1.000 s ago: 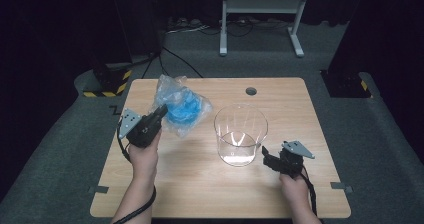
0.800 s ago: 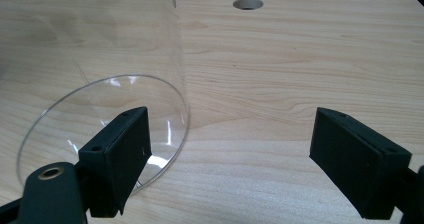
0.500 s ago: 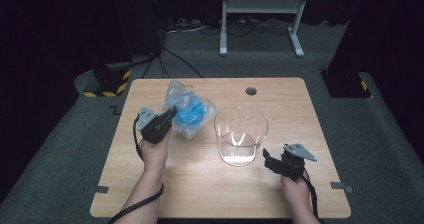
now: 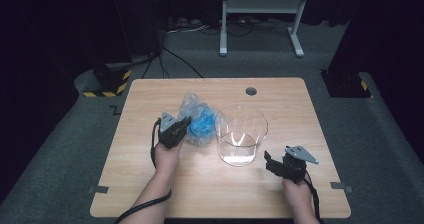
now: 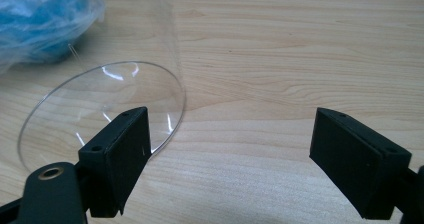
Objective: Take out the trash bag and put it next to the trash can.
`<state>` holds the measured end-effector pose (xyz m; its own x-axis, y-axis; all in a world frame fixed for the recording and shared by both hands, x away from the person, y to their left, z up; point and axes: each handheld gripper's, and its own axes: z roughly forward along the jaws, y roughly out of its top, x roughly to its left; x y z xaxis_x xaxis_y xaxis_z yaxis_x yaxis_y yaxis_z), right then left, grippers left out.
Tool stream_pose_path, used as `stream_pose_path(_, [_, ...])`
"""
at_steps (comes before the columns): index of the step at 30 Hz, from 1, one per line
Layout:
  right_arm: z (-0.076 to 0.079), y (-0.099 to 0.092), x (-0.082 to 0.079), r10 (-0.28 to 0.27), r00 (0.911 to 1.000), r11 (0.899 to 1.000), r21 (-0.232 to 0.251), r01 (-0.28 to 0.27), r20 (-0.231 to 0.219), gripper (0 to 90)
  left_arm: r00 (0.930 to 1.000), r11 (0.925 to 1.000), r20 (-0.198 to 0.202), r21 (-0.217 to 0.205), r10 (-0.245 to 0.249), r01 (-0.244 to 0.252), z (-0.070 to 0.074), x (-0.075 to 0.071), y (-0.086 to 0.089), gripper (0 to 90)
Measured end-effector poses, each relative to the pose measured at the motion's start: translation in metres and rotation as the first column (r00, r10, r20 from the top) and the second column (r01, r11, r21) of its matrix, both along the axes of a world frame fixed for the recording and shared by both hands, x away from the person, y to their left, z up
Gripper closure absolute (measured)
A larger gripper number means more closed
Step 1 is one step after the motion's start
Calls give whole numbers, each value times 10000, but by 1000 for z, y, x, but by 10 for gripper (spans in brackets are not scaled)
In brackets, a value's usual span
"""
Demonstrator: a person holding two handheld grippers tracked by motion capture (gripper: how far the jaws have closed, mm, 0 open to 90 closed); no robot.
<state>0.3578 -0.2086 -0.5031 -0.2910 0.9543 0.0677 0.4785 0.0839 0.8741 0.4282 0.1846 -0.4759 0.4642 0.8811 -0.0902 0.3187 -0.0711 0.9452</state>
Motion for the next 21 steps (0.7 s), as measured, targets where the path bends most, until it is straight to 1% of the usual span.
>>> stream_pose_path(1, [0, 0, 0, -14, 10000, 10000, 15, 14, -5, 160, 10000, 9999, -20, -68, -91, 91, 1, -3, -1, 869])
stream_pose_path(2, [0, 0, 1, -8, 10000, 10000, 19, 8, -21, 160, 9999, 9999, -26, 1, -148, 148, 2, -4, -2, 860])
stream_pose_path(5, [0, 1, 2, 2, 10000, 10000, 4, -2, -44, 160, 9998, 9998, -124, -8, -173, 173, 2, -7, -3, 842])
stream_pose_path(6, [0, 2, 2, 51, 10000, 10000, -27, -51, -28, 160, 9997, 9998, -180, -92, -156, 154, 2, -7, -2, 821])
stream_pose_path(7, [-1, 4, 3, 88, 10000, 9999, -110, -89, -40, 160, 9999, 9992, -131, -405, 19, -24, 2, -8, -3, 775])
stream_pose_path(8, [-1, 4, 3, 88, 10000, 9999, -110, -89, -40, 160, 9998, 9991, -184, -432, 38, -46, 2, -9, -2, 775])
stream_pose_path(9, [-2, 5, 4, 145, 9999, 9997, -203, -147, -87, 160, 9995, 9989, -301, -464, 15, -29, 5, -12, 4, 647])
stream_pose_path(10, [-2, 5, 4, 145, 9999, 9997, -203, -147, -87, 160, 9995, 9989, -301, -464, 15, -29, 5, -12, 4, 619])
stream_pose_path(11, [-3, 5, 4, 162, 9998, 9996, -234, -164, -105, 160, 9997, 9982, -246, -594, -89, 74, 8, -14, 8, 619])
stream_pose_path(13, [-3, 4, 6, 199, 9997, 9991, -379, -203, -118, 161, 10000, 9970, -72, -771, -65, 59, 12, -17, 12, 496])
stream_pose_path(15, [-4, 2, 7, 202, 9997, 9983, -552, -209, -132, 164, 10000, 9972, -17, -752, 32, -33, 19, -22, 17, 404])
stream_pose_path(16, [-4, 1, 8, 196, 9997, 9983, -543, -205, -160, 166, 10000, 9971, 47, -760, 83, -80, 24, -24, 21, 380])
stream_pose_path(17, [-4, 0, 9, 200, 9997, 9982, -562, -209, -171, 166, 9999, 9946, 51, -1033, 89, -83, 29, -27, 22, 353])
stream_pose_path(18, [-4, -4, 11, 149, 9997, 9984, -546, -161, -218, 166, 10000, 9951, 36, -986, 26, -23, 34, -28, 24, 338])
stream_pose_path(19, [-4, -4, 11, 149, 9997, 9984, -546, -161, -218, 166, 10000, 9964, 40, -848, -5, 9, 39, -30, 27, 338])
stream_pose_path(21, [-5, -8, 13, 34, 9995, 9988, -484, -48, -301, 168, 10000, 9961, -2, -887, -21, 21, 46, -32, 31, 331])
